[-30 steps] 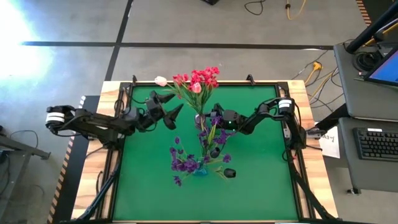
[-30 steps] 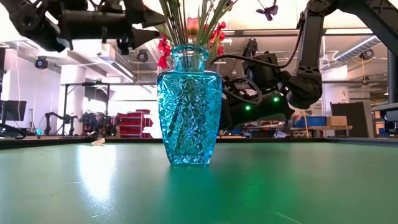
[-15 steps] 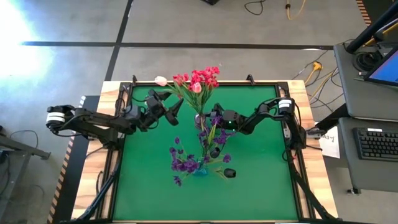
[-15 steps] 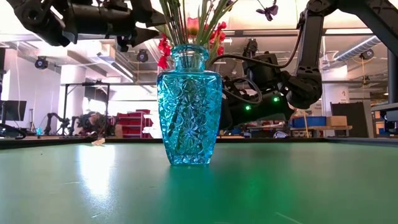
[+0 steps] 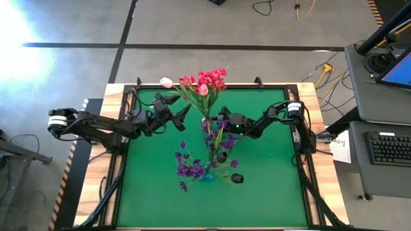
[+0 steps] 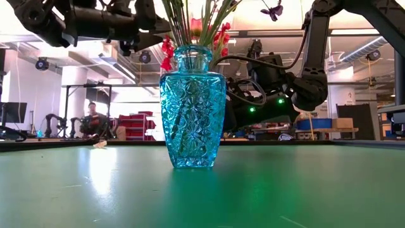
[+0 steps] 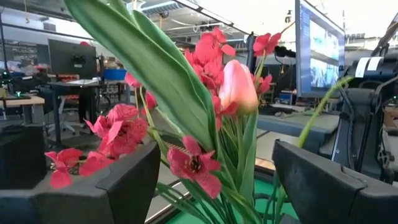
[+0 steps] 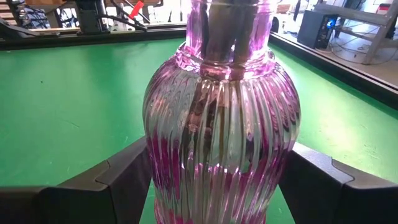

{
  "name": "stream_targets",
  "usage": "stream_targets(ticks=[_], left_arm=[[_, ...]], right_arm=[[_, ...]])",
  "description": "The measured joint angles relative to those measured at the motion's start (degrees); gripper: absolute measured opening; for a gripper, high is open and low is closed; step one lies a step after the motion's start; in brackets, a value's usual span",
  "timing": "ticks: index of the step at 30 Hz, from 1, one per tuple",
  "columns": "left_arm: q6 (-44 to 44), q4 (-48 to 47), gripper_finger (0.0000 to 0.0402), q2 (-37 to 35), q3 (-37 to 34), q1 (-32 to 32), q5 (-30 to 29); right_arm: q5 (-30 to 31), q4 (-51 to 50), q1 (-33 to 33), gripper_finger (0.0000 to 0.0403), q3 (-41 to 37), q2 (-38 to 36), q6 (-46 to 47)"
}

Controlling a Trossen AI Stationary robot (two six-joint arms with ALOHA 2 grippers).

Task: Sort flowers into vase by color
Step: Put the pink tulip into the purple vase

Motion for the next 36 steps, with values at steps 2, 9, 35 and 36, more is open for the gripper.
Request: stream_targets(ticks=[2,9,35,36], left_arm=[[0.0,-0.3,0.03,0.0,0.0,0.0,0.0],[-0.1,-0.4,0.03,0.0,0.0,0.0,0.0],[-0.5,1.4,0.03,0.0,0.0,0.0,0.1],[-0.5,1.7,0.03,0.0,0.0,0.0,0.1]], right_arm=[[0.0,0.0,0.0,0.0288,0.0,0.0,0.0],[0.0,0.0,0.0,0.0288,0.0,0.0,0.0],[0.0,0.0,0.0,0.0288,0.0,0.0,-0.2],[0.0,0.0,0.0,0.0288,0.0,0.0,-0.2]])
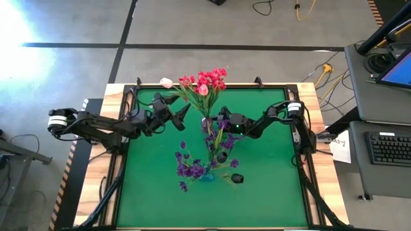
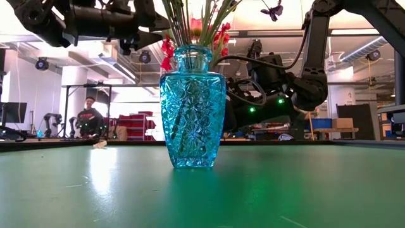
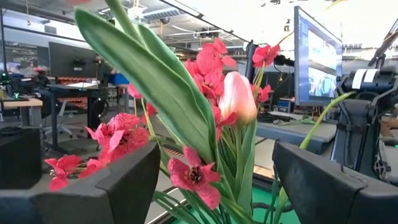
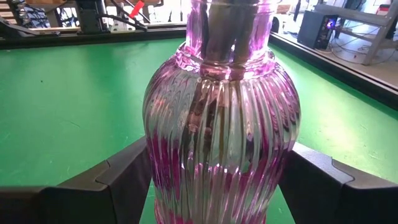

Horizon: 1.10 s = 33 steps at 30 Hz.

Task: Sort flowers into vase by color
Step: Put the pink tulip into the purple vase

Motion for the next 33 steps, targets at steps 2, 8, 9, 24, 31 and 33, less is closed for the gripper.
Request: stream_targets(ticks=[2,8,9,24,31,33], left_arm=[[0.1,0.6,0.03,0.0,0.0,0.0,0.0],[0.8,0.8,0.03,0.0,0.8,0.0,0.0],[1.2,0.8,0.03,0.0,0.9,0.0,0.0],[2.0,0.2,0.03,0.0,1.2,0.1,-0.2],[3.0,-0.4,0.03,0.0,1.2,0.1,-0.2],[3.0,-1.2,0.03,0.0,1.2,0.1,-0.2]], right_arm=[[0.0,0.0,0.0,0.0288,0.0,0.0,-0.1],[0.0,0.0,0.0,0.0288,0.0,0.0,-0.1],[0.0,0.0,0.0,0.0288,0.0,0.0,-0.1],[0.0,0.0,0.0,0.0288,0.0,0.0,0.0],[0.0,0.0,0.0,0.0288,0.0,0.0,0.1],[0.0,0.0,0.0,0.0288,0.0,0.0,0.1]])
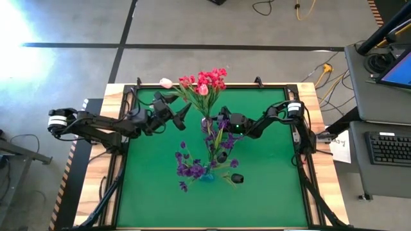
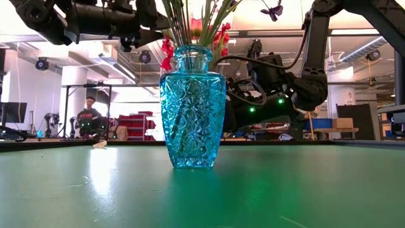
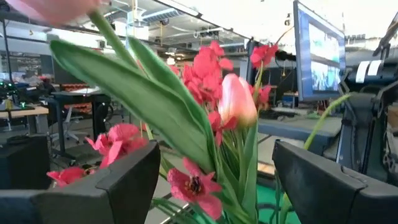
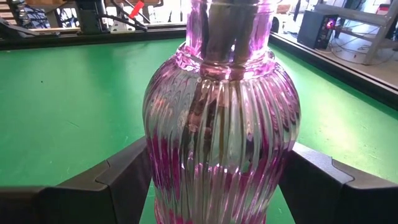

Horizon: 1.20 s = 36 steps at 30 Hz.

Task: Sort flowers into vase by color
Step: Put the pink tulip into the purple vase

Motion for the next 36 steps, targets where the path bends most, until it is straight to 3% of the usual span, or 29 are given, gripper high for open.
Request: stream_targets(ticks=[17,25,36], left_arm=[[1.1,3.2,0.0298,0.0,-1.0,2.0,-4.2],[0.3,3.6,0.0256,0.6,-1.0,4.7,1.0],[0.9,5.7,0.0196,2.0,-1.0,4.7,1.6]], right_arm=[[0.0,0.0,0.0,0.0288,0.0,0.0,-0.8],[0.0,0.0,0.0,0.0288,0.0,0.0,-1.0],[0.0,0.0,0.0,0.0288,0.0,0.0,-1.0]])
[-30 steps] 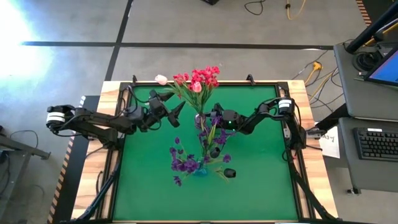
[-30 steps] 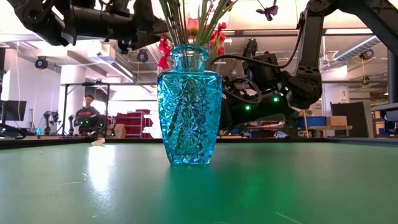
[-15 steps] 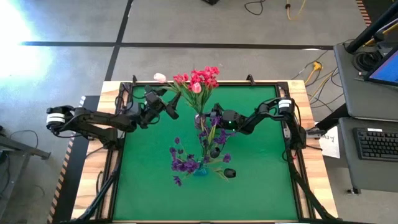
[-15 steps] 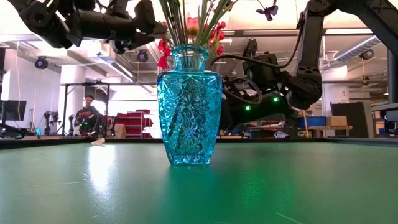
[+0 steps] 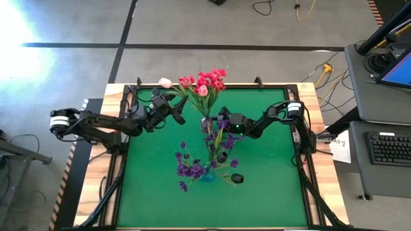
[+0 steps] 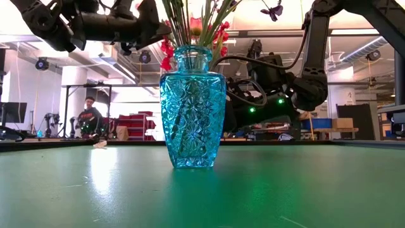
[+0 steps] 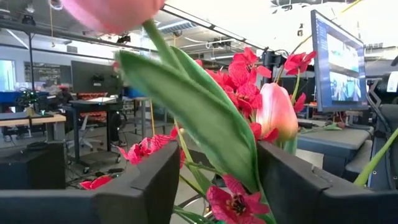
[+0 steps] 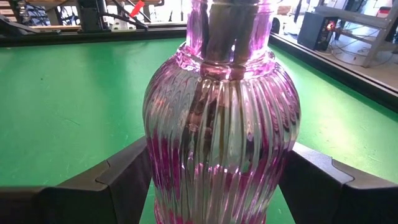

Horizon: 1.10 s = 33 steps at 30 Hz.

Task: Sort flowers into vase by color
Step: Put the pink tulip into the purple vase

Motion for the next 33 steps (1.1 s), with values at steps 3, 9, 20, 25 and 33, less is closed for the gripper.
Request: stream_targets(ticks=[3,9,20,25,33], left_arm=[[0.0,0.0,0.0176,0.0,0.0,0.0,0.1],[0.0,-0.1,0.0133,0.0,0.0,0.0,3.6],[0.7,-0.8,0.0067,1.1,0.0,-0.2,10.1],[1.0,-0.4,0.0043,3.9,0.9,-0.2,10.1],[1.2,-0.4,0.0034,8.9,5.4,-0.2,9.0]], right_arm=[[0.0,0.0,0.0,0.0288,0.0,0.0,0.0],[0.0,0.0,0.0,0.0288,0.0,0.0,0.0],[0.1,0.0,0.0,0.0288,0.0,0.0,0.0],[0.1,0.0,0.0,0.0288,0.0,0.0,0.0],[0.1,0.0,0.0,0.0288,0.0,0.0,0.2]])
